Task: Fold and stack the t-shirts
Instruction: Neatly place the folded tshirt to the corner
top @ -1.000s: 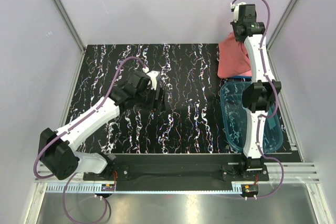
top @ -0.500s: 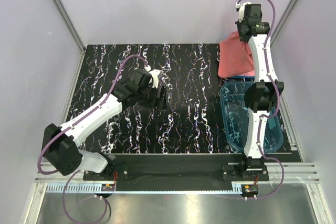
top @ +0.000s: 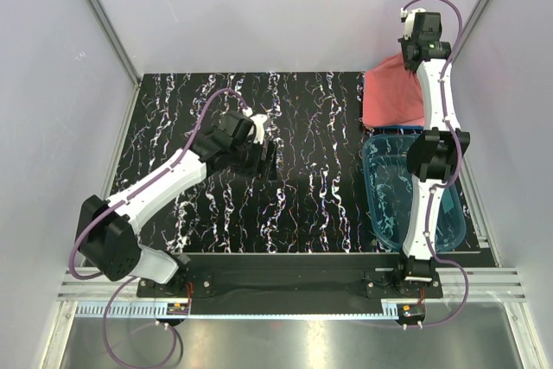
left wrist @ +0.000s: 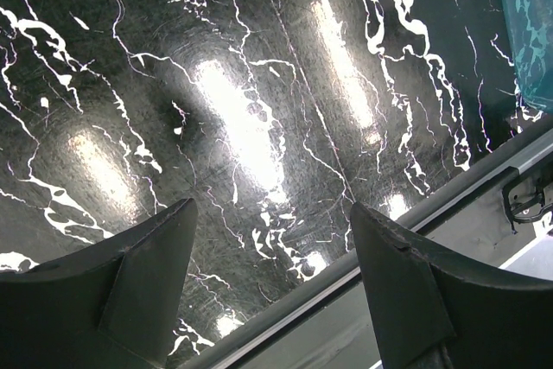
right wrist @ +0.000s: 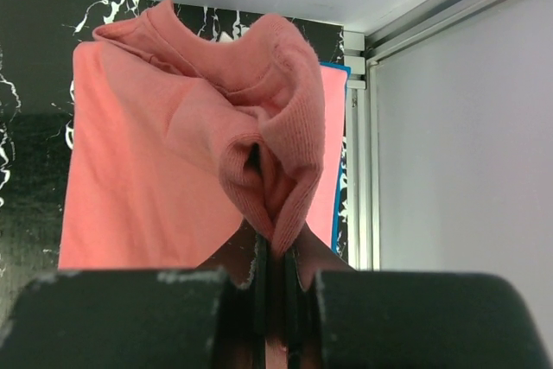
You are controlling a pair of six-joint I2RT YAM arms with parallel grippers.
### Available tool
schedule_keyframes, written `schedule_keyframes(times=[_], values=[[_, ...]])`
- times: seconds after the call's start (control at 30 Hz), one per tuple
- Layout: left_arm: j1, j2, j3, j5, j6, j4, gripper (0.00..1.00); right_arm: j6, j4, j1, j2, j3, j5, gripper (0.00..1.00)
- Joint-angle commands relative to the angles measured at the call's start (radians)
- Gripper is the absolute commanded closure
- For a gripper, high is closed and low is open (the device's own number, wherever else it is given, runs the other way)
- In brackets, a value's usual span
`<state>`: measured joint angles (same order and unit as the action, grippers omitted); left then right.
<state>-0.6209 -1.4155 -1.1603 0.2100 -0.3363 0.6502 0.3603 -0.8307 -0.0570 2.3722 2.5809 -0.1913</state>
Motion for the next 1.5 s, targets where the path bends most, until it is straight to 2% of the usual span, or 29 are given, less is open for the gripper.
schedule_keyframes(times=[0.0,0.5,0.7,0.77,0.8,0.87,0.93,1.0,1.03,1.07,1.2,1.33,1.43,1.47], values=[[0.007,-0.01,-0.052,0.029,0.023,-0.018,0.23,0.023,0.104,-0.006,0.024,0.021,0.006,1.0],[0.026,-0.059,-0.059,0.061,0.033,-0.018,0.23,0.045,0.26,-0.053,0.137,0.022,-0.008,1.0],[0.03,-0.08,-0.064,0.078,0.037,-0.017,0.23,0.052,0.326,-0.063,0.192,0.002,-0.059,0.98],[0.03,-0.085,-0.062,0.084,0.037,-0.015,0.22,0.045,0.357,-0.07,0.205,-0.005,-0.085,0.86],[0.03,-0.086,-0.064,0.085,0.036,-0.015,0.23,0.043,0.37,-0.075,0.217,-0.01,-0.105,0.75],[0.033,-0.083,-0.064,0.089,0.037,-0.012,0.23,0.034,0.393,-0.081,0.226,-0.008,-0.175,0.71],[0.033,-0.074,-0.061,0.089,0.036,-0.011,0.23,-0.036,0.366,-0.099,0.236,0.048,-0.273,0.44],[0.035,-0.065,-0.061,0.091,0.031,-0.012,0.23,-0.064,0.349,-0.104,0.205,0.068,-0.318,0.28],[0.033,-0.054,-0.061,0.092,0.028,-0.012,0.23,-0.072,0.357,-0.104,0.187,0.067,-0.342,0.07],[0.035,-0.046,-0.059,0.092,0.023,-0.015,0.23,-0.081,0.354,-0.104,0.145,0.068,-0.339,0.01],[0.038,0.006,-0.05,0.089,0.002,-0.021,0.22,-0.127,0.314,-0.099,0.032,0.059,-0.313,0.0],[0.041,0.096,-0.007,0.081,-0.038,-0.038,0.22,-0.217,0.142,-0.052,-0.112,-0.02,-0.223,0.01],[0.047,0.183,0.03,0.074,-0.087,-0.043,0.22,-0.288,0.033,0.051,-0.246,-0.123,-0.157,0.0],[0.049,0.205,0.036,0.066,-0.098,-0.032,0.21,-0.317,0.006,0.124,-0.308,-0.151,-0.125,0.0]])
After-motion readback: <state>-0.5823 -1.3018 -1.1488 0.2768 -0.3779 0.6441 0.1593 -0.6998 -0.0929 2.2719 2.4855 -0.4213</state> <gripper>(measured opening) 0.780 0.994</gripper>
